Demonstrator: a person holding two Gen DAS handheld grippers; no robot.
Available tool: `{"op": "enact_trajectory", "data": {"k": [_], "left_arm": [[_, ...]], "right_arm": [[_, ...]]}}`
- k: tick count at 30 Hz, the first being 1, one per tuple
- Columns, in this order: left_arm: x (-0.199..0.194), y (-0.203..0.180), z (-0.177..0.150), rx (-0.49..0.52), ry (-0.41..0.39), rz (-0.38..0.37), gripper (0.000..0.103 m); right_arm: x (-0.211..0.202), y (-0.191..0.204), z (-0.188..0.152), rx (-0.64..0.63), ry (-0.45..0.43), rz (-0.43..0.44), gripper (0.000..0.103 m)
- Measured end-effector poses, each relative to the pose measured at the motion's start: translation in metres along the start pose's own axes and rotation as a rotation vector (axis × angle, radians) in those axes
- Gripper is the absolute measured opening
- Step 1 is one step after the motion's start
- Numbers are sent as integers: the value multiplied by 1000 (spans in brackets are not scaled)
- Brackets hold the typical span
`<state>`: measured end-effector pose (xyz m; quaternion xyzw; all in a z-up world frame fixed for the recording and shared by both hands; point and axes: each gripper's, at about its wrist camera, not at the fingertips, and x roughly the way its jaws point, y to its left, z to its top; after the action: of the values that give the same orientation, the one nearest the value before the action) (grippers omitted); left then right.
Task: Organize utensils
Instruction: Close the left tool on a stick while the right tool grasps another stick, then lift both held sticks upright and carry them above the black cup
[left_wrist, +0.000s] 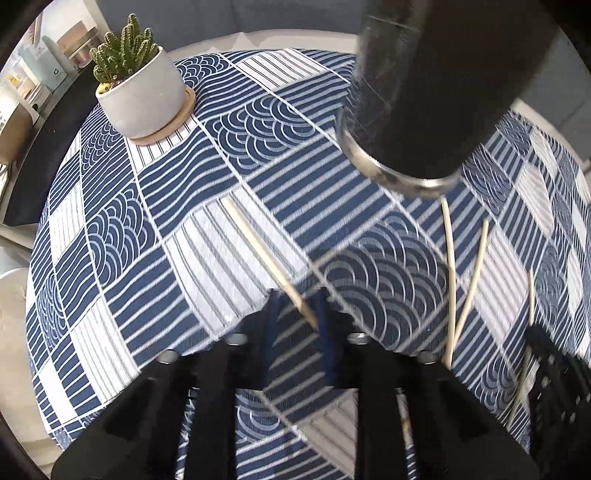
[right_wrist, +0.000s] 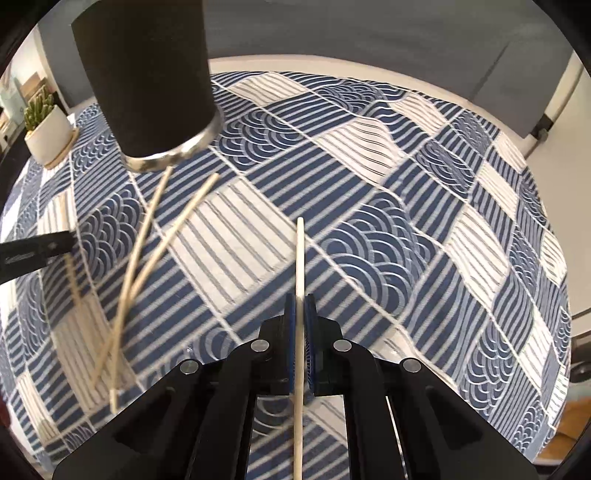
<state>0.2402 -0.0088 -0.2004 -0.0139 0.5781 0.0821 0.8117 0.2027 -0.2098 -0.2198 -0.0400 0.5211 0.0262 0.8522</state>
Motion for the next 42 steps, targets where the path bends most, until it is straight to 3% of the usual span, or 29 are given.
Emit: {"op": "enact_trajectory", "data": {"k": [5,16,19,25,30,32,35,42], "left_arm": [[-11,-2,-30,8,6,6,8],[-38,40,-97,-85,73,-121,5],[-43,54,-120,-96,80,-129,5],[-52,83,-135,-123,88,-145,5],[-79,96,-148,-122,53,-140,5],[-88,102,-150,-117,33,-146,5],[-91,107,-128,-113,12,-141,5],[-108,100,-90,-128,-58,-163,5]], "right_arm": [[-3,-12,-10,-7,4,-38,4],[-15,-65,-26,213,79,104,4],[-25,-74,-27,238,62,132,5],[-50,-80,-20,243,19,146,5],[-78,-79,-14,206,-75,210,5],[-92,-75,-12,176,-111,198,5],[-111,-68,-8,120,-160,131,5],[-152,-65,8,82,-256,136,5]]}}
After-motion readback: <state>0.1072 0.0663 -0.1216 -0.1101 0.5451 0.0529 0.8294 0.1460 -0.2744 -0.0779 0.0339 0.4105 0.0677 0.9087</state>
